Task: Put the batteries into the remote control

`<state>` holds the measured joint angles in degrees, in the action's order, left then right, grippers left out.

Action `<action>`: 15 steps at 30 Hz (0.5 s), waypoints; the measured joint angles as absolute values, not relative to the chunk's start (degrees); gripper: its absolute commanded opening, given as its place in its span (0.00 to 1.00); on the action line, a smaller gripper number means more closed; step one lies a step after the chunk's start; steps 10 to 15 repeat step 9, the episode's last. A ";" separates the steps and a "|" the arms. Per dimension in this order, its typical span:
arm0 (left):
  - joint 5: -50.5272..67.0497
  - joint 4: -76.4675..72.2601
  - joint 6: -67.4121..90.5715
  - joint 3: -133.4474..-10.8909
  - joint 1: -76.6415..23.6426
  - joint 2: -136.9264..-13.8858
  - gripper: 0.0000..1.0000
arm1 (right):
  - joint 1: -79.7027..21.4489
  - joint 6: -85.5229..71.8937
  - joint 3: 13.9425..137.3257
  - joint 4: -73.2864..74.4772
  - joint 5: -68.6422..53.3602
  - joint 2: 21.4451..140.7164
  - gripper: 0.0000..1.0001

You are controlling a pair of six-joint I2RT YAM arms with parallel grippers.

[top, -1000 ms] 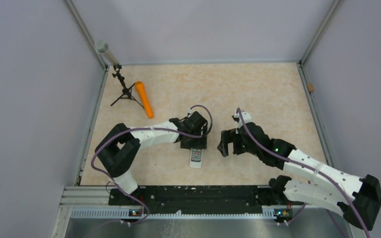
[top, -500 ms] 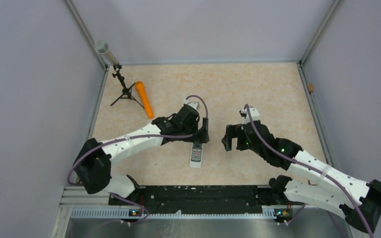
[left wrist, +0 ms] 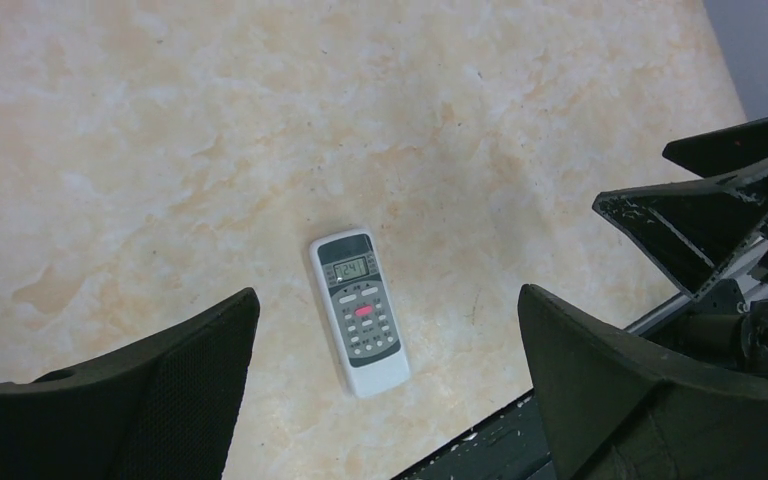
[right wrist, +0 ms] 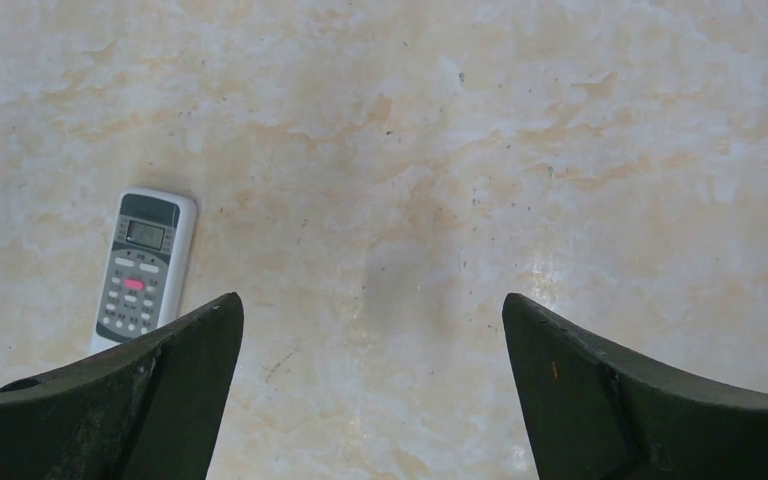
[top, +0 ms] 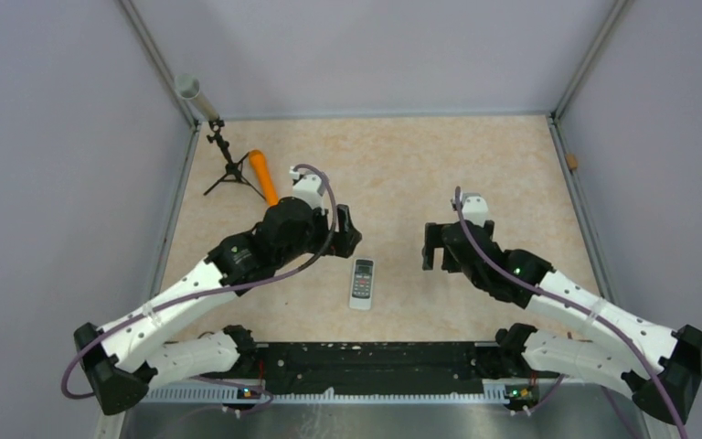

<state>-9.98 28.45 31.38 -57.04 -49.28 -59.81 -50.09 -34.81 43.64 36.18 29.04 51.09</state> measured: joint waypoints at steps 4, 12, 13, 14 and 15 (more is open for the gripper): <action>-11.57 28.12 29.58 -54.35 -49.28 -53.71 0.99 | -50.09 -33.95 43.62 36.14 29.26 50.28 0.99; -12.67 27.86 28.12 -52.40 -49.28 -49.47 0.99 | -50.09 -32.12 43.59 35.44 28.12 45.60 0.99; -12.67 27.86 28.12 -52.40 -49.28 -49.47 0.99 | -50.09 -32.12 43.59 35.44 28.12 45.60 0.99; -12.67 27.86 28.12 -52.40 -49.28 -49.47 0.99 | -50.09 -32.12 43.59 35.44 28.12 45.60 0.99; -12.67 27.86 28.12 -52.40 -49.28 -49.47 0.99 | -50.09 -32.12 43.59 35.44 28.12 45.60 0.99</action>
